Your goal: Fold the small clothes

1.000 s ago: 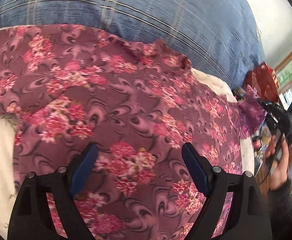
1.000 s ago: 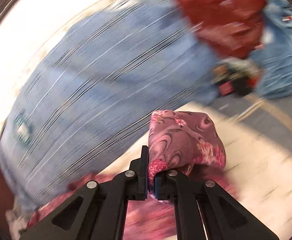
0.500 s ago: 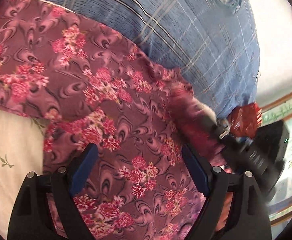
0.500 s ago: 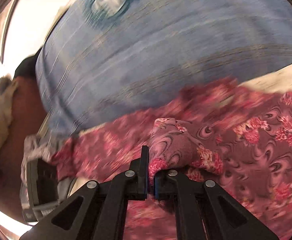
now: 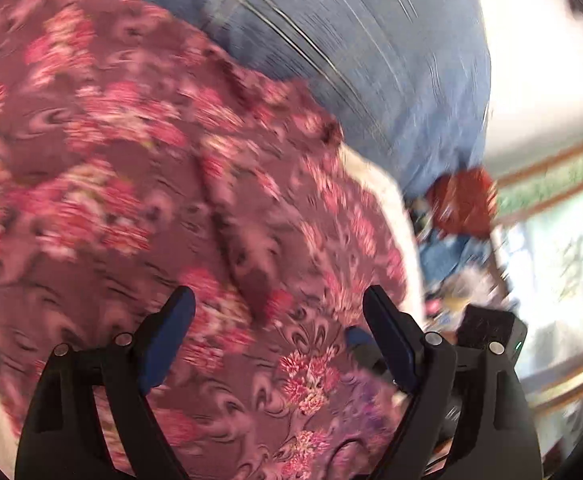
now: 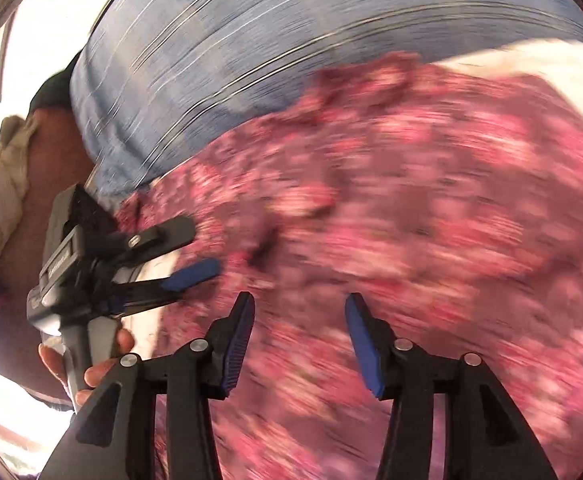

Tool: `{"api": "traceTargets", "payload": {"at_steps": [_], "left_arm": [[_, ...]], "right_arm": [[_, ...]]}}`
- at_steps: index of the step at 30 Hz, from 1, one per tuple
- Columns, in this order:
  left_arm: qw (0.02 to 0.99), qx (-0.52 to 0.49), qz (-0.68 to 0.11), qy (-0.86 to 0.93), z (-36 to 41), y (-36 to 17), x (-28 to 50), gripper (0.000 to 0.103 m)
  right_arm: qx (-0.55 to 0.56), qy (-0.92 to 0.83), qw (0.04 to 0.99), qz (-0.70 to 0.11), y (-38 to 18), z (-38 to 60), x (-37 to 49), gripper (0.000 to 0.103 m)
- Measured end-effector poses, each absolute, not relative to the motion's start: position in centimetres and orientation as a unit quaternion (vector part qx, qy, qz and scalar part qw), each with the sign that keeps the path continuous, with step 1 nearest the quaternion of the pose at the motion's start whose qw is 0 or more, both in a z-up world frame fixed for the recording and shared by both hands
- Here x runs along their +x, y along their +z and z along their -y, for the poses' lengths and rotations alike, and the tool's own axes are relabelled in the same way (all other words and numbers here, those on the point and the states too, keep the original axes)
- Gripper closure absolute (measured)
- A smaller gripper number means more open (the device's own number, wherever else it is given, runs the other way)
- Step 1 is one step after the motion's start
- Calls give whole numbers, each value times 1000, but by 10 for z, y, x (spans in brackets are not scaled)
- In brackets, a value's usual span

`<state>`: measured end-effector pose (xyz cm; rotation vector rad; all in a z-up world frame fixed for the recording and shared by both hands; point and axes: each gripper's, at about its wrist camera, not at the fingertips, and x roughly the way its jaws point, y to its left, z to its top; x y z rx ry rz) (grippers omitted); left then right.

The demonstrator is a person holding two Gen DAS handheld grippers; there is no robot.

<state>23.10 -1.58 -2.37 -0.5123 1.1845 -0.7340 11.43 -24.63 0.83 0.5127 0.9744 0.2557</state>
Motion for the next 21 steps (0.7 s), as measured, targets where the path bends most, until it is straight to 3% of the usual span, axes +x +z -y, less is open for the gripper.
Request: {"api": "traceTargets", "payload": {"at_steps": [5, 6, 7, 8, 9, 15, 21], "left_arm": [[807, -53, -538, -237, 80, -16, 222, 17], [814, -21, -541, -209, 90, -18, 226, 28], [821, 1, -540, -187, 95, -20, 229, 45], [826, 22, -538, -166, 99, -19, 234, 80], [825, 13, -540, -163, 96, -17, 239, 91], [846, -94, -513, -111, 27, 15, 254, 94], [802, -181, -555, -128, -18, -12, 255, 94]], "right_arm": [[307, 75, 837, -447, -2, 312, 84, 53], [318, 73, 836, -442, -4, 317, 83, 53], [334, 71, 835, -432, -4, 326, 78, 53], [344, 70, 835, -424, -4, 332, 75, 53], [351, 67, 836, -417, -3, 337, 73, 53], [428, 46, 823, -371, -7, 374, 71, 53], [520, 50, 784, -336, -33, 388, 90, 55]]}}
